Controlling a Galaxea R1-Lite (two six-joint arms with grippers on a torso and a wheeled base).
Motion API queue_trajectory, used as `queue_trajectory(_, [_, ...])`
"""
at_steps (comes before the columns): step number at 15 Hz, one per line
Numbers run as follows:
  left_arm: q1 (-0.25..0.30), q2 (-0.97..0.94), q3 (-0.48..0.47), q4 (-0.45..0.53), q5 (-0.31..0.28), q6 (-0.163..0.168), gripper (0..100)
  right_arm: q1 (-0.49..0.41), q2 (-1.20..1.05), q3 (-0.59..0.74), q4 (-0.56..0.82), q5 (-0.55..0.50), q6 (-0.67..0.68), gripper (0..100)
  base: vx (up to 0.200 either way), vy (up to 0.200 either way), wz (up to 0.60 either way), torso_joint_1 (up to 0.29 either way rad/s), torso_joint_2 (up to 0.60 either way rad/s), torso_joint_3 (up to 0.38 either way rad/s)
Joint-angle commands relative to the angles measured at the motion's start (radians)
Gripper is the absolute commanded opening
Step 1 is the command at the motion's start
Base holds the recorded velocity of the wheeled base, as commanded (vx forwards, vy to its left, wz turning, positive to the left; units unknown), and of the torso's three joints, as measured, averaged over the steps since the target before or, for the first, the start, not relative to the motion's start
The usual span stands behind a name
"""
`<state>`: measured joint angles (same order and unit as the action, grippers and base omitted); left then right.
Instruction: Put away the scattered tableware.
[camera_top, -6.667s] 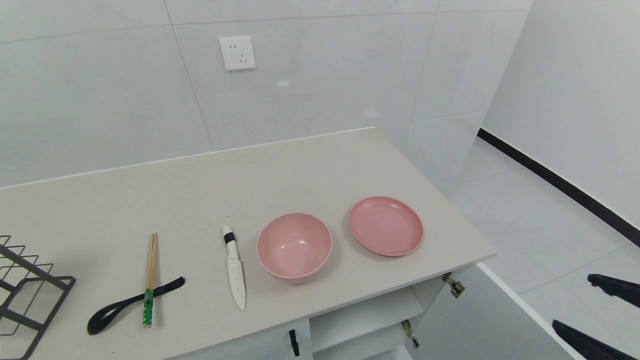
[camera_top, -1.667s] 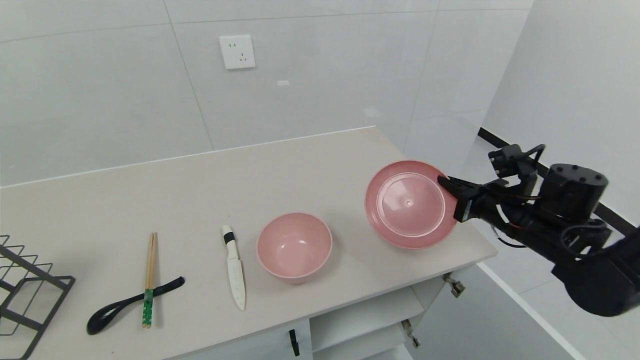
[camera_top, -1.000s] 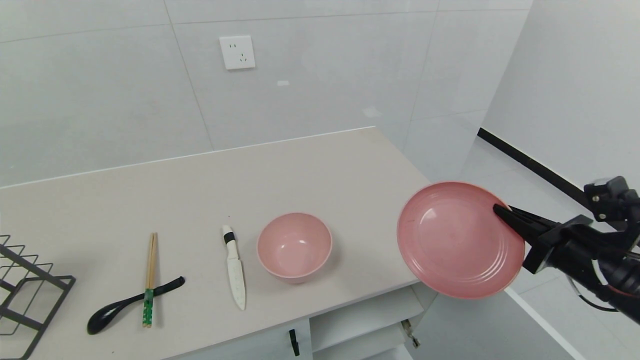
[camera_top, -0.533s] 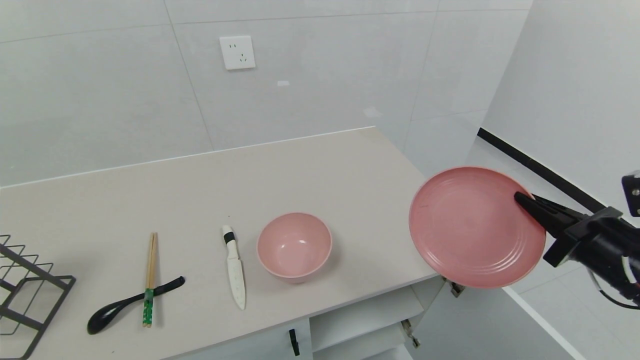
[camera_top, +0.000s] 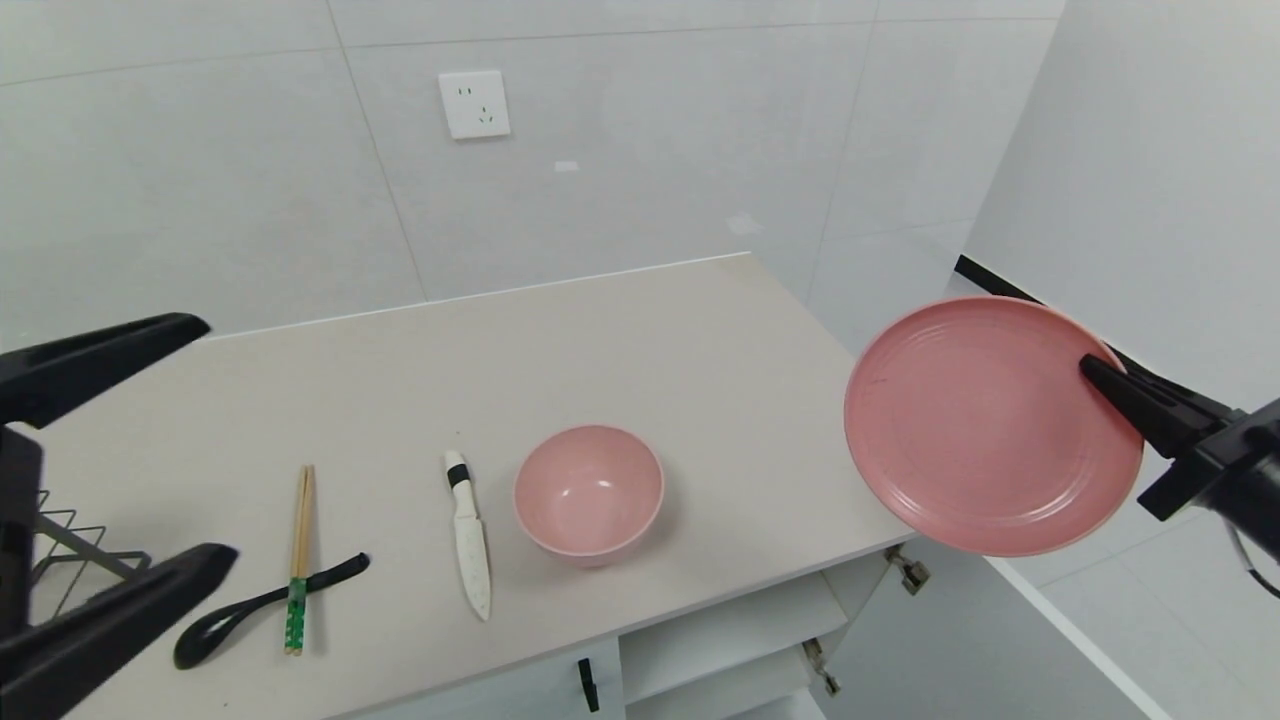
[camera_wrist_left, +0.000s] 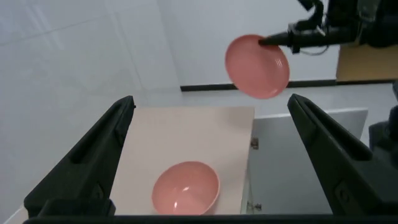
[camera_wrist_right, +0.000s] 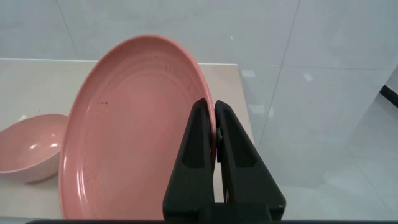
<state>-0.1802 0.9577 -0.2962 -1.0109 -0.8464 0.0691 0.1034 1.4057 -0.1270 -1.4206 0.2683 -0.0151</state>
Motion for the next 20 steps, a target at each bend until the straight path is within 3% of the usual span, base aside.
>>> queue_trajectory(1, [-0.012,0.168,0.005,-0.032,-0.022,0.057,100,-0.001,-0.013,0.0,0.0,0.0,0.0,0,0.0,0.0,0.0,0.0,0.0,0.0])
queue_trajectory(2, [0.015,0.231,-0.003,-0.022,0.012,0.087,100,-0.001,-0.014,0.0,0.0,0.0,0.0,0,0.0,0.0,0.0,0.0,0.0,0.0])
queue_trajectory(4, [0.015,0.317,-0.031,-0.022,0.104,0.063,100,-0.001,-0.016,0.0,0.0,0.0,-0.002,0,0.0,0.0,0.0,0.0,0.0,0.0])
queue_trajectory(5, [0.008,0.362,-0.058,-0.022,0.148,0.031,100,-0.002,-0.021,0.0,0.0,0.0,-0.002,0,0.0,0.0,0.0,0.0,0.0,0.0])
queue_trajectory(6, [-0.016,0.426,-0.118,-0.012,0.248,-0.043,100,-0.001,-0.028,0.0,0.002,0.0,-0.002,0,0.0,0.0,0.0,0.0,0.0,0.0])
queue_trajectory(8, [-0.096,0.495,-0.199,0.043,0.42,-0.154,100,-0.002,-0.028,0.003,0.002,0.0,-0.002,0,0.0,0.0,0.0,0.0,0.0,0.0])
queue_trajectory(9, [-0.166,0.535,-0.259,0.175,0.552,-0.204,100,-0.01,-0.028,0.004,0.002,0.0,-0.002,0,0.0,0.0,0.0,0.0,0.0,0.0])
queue_trajectory(11, [-0.214,0.57,-0.267,0.259,0.632,-0.201,100,-0.027,-0.03,0.007,0.002,0.0,-0.003,0,0.0,0.0,0.0,0.0,0.0,0.0])
queue_trajectory(17, [-0.271,0.696,-0.259,0.359,0.675,-0.204,100,-0.041,-0.028,0.015,0.009,0.0,-0.022,0,0.0,0.0,0.0,0.0,0.0,0.0])
queue_trajectory(20, [-0.278,0.768,-0.242,0.351,0.754,-0.203,100,-0.039,-0.027,0.015,0.009,0.0,-0.023,0,0.0,0.0,0.0,0.0,0.0,0.0])
